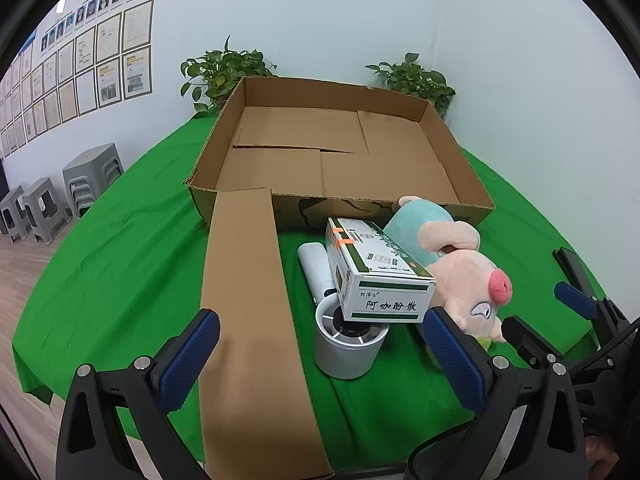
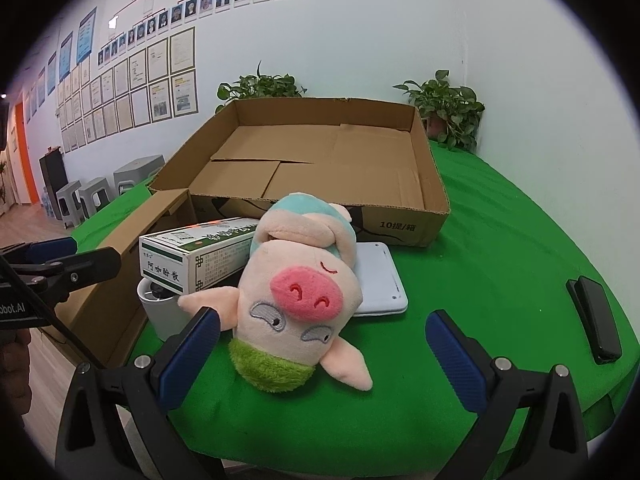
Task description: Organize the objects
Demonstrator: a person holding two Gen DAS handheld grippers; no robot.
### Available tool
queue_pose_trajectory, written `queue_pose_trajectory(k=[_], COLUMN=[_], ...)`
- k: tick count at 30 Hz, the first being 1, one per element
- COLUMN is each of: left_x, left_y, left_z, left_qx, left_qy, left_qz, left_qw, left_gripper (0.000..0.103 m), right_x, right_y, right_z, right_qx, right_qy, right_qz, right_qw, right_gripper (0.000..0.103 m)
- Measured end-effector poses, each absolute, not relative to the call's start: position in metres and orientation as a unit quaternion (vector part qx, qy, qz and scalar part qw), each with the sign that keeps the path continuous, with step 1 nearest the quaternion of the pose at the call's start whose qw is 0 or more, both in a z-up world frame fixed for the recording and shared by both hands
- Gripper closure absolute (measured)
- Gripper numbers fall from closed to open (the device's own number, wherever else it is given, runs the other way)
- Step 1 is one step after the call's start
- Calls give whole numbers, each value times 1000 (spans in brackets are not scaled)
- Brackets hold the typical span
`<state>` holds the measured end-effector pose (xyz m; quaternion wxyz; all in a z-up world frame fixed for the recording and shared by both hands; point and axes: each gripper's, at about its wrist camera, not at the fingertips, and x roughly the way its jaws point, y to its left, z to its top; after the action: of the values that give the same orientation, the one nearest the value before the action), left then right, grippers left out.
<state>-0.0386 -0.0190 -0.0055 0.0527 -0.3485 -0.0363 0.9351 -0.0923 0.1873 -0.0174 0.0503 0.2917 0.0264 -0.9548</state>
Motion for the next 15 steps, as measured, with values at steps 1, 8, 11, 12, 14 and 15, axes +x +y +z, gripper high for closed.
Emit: queue_pose_trajectory(k=[1, 8, 11, 12, 14, 15], left_x=[-38, -36, -36, -36, -35, -35], left_y=[-20, -27, -28, -28, -28, -28], left_z=[-6, -9, -10, -10, -9, -9], left_qx=[-350, -358, -357, -357, -357, -357], left_qy=[-37, -44, -43, -43, -42, -41], left_qz=[935, 932, 932, 932, 932, 932], left_qw=[51, 42, 42, 42, 43, 44], left_gripper=[0, 1, 1, 1, 1, 1], right_x=[-92, -94, -94, -94, -94, -94], right_y=[186, 182, 181, 181, 181, 181], right_z=[-18, -21, -21, -21, -22, -21], right_qx=[291, 296, 295, 295, 295, 295], right_qy=[28, 28, 26, 26, 25, 26], right_qz=[-955, -953, -954, -953, -953, -954], right_qw=[52, 55, 57, 57, 57, 56], right_gripper=[1, 1, 1, 1, 1, 1])
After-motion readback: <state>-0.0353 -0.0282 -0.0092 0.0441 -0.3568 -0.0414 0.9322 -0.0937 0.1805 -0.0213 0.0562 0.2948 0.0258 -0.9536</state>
